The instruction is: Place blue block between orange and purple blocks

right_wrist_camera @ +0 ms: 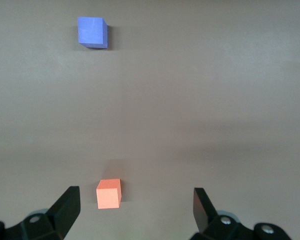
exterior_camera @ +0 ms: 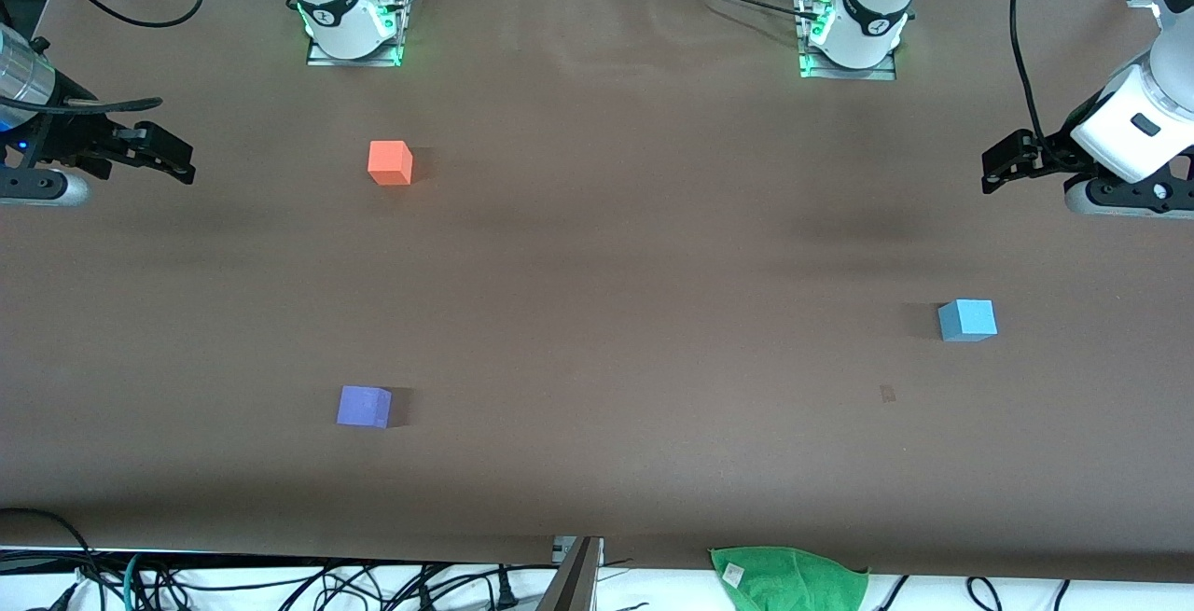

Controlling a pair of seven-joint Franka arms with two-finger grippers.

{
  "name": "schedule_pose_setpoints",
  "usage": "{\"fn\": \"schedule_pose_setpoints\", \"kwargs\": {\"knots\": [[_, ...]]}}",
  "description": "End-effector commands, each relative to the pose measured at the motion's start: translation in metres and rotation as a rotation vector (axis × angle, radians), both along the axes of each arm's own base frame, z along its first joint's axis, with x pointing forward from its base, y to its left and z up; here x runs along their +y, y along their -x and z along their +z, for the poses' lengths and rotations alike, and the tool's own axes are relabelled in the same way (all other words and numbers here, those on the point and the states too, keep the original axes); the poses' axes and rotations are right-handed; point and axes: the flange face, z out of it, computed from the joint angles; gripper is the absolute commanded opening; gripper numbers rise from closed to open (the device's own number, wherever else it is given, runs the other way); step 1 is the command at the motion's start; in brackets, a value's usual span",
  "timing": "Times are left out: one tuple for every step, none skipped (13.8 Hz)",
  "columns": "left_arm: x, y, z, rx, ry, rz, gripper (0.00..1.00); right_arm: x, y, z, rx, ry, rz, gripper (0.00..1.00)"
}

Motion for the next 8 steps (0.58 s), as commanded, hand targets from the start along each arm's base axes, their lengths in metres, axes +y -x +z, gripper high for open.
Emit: {"fn": "schedule_pose_setpoints", "kwargs": {"knots": [[0.0013,0.0026,0.0046,0.001,-0.016,-0.022,1.00,-0.0015,-0.0021,0.0060,-0.008,-0.019,0.008,1.00],[0.0013,0.0026,0.0046,0.001,-0.016,-0.022,1.00,-0.0015,-0.0021,0.0060,-0.008,-0.019,0.008,1.00],[0.0013,0.0026,0.0046,0.001,-0.016,-0.019,1.00,-0.0015,-0.0021,0.0060,-0.008,-0.019,0.008,1.00],[0.0013,0.0022,0.0038,0.003,-0.016,-0.016,1.00,-0.0015,-0.0021,0.0060,-0.008,-0.019,0.008,1.00],[0.0013,0.0024,0.0036,0.004,-0.016,-0.013,1.00,-0.0015,-0.0021,0.0060,-0.008,-0.019,0.008,1.00],[0.0004,0.0024,0.0036,0.004,-0.016,-0.015,1.00,-0.0015,-0.0021,0.0060,-0.008,-0.019,0.008,1.00],[0.0004,0.0024,0.0036,0.004,-0.016,-0.018,1.00,-0.0015,-0.0021,0.0060,-0.008,-0.019,0.008,1.00],[0.0004,0.0024,0.0036,0.004,-0.016,-0.021,1.00,-0.0015,-0.0021,0.0060,-0.008,-0.019,0.008,1.00]]}}
